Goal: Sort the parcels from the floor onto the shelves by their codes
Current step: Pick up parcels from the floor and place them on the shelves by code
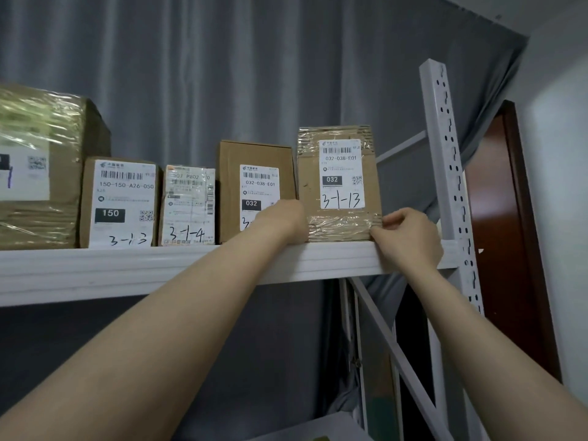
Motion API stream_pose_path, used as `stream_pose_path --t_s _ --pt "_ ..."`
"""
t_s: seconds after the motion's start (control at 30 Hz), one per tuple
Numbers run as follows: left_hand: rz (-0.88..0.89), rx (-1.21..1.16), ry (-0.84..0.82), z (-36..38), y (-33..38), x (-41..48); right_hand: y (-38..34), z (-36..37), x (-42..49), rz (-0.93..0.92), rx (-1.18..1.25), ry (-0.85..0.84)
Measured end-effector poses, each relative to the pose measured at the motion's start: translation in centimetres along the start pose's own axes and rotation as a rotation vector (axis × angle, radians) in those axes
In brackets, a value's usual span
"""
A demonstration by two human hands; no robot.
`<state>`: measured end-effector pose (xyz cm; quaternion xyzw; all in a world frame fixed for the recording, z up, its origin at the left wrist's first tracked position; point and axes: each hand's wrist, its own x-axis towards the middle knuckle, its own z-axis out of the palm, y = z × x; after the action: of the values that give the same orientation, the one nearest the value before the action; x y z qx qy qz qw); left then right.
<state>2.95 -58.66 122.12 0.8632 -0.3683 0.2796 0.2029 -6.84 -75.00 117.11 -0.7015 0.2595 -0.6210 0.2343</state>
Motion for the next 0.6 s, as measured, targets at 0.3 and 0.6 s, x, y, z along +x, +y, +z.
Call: stream_pose_path --t_s 0.3,0.6 --pt "0.012 -0.043 0.104 0.9 -0.5 1.6 -0.7 1.0 2.7 0.011 -0.192 -0.155" --pt "0.043 -0.066 0.063 0.9 -0.8 1.6 -1.0 1.7 4.3 -0.038 -0.277 -0.268"
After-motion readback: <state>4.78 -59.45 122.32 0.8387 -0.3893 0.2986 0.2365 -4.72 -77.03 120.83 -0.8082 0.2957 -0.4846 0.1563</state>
